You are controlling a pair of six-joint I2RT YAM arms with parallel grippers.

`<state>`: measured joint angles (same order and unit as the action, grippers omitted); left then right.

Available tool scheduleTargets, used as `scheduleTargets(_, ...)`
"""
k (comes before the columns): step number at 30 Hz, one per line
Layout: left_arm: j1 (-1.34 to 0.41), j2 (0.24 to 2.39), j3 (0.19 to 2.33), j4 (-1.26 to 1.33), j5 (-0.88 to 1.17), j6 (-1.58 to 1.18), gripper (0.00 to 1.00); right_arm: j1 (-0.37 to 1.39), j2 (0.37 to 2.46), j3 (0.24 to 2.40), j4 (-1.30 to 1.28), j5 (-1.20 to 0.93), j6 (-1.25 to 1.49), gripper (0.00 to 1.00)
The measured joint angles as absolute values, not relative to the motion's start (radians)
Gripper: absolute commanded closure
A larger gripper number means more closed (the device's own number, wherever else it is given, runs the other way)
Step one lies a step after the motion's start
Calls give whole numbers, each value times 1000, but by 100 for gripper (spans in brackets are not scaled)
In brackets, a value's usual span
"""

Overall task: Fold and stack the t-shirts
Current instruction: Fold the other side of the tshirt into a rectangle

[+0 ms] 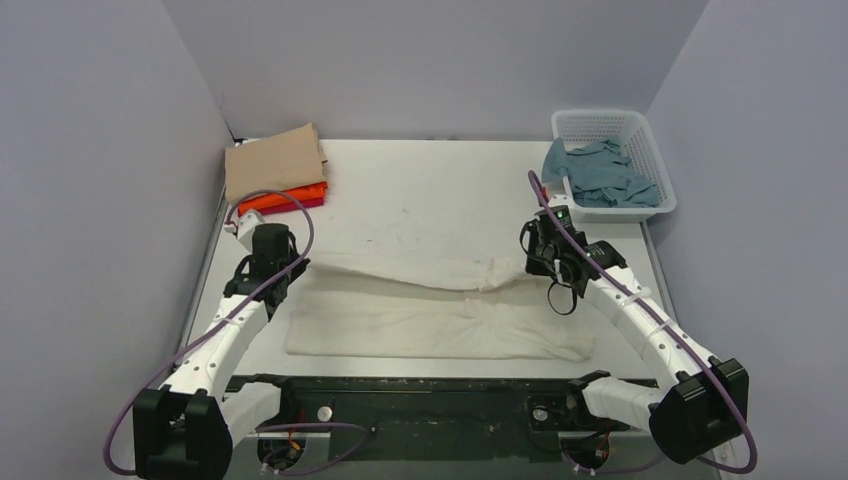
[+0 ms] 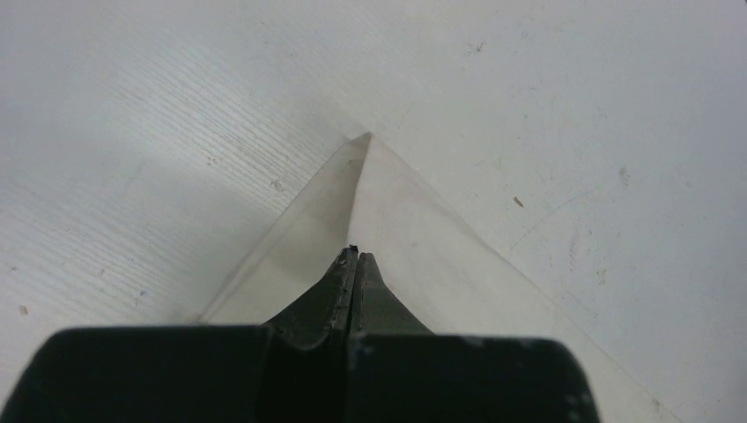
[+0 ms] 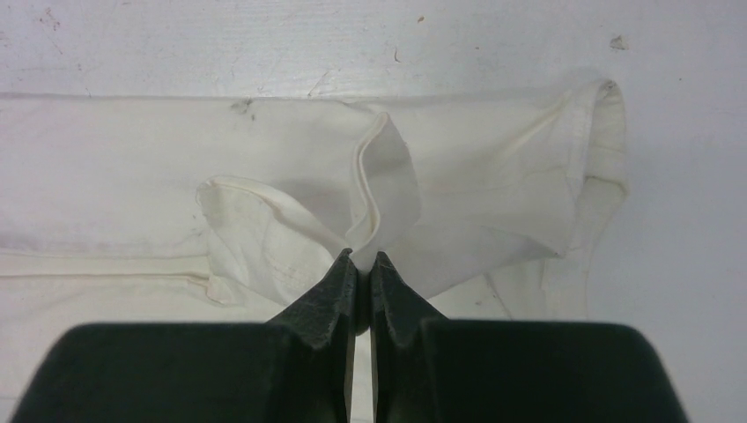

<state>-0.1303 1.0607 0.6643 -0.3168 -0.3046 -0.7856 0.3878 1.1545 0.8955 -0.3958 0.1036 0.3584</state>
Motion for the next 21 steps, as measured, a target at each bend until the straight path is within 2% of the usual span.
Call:
scheduleTargets(5, -130, 1031, 612, -314, -306, -801, 100, 390, 1139, 862, -392, 105, 362, 93)
scheduleTargets(7, -130, 1039, 584, -315, -306, -808, 96, 394, 1139, 830, -388, 107, 369, 90)
scheduleTargets(8, -130, 1047, 571, -318, -307, -812, 88, 395, 1139, 807, -382, 109, 376, 89)
scheduleTargets(9, -130, 1059, 561, -324, -308, -817, 80, 398, 1136, 780, -375, 111, 390, 77)
scheduleTargets(10, -130, 1073, 557, -335, -310, -824, 50, 402, 1133, 757, -370, 113, 404, 70)
scheduleTargets(12, -131, 1097, 556, -363, -319, -835, 21, 413, 1105, 684, -364, 114, 459, 53)
scheduleTargets(13, -130, 1100, 556, -378, -329, -850, 18, 424, 1079, 643, -374, 113, 490, 49)
scheduleTargets(14, -130, 1099, 556, -398, -340, -863, 17, 441, 1046, 609, -395, 110, 524, 41)
scheduleTargets(15, -130, 1095, 556, -415, -348, -875, 16, 469, 1000, 575, -434, 110, 558, 39)
scheduleTargets(18, -130, 1055, 559, -491, -378, -908, 15, 582, 815, 529, -580, 112, 664, 21)
scheduleTargets(21, -131, 984, 580, -546, -397, -921, 14, 667, 599, 529, -663, 109, 750, 13)
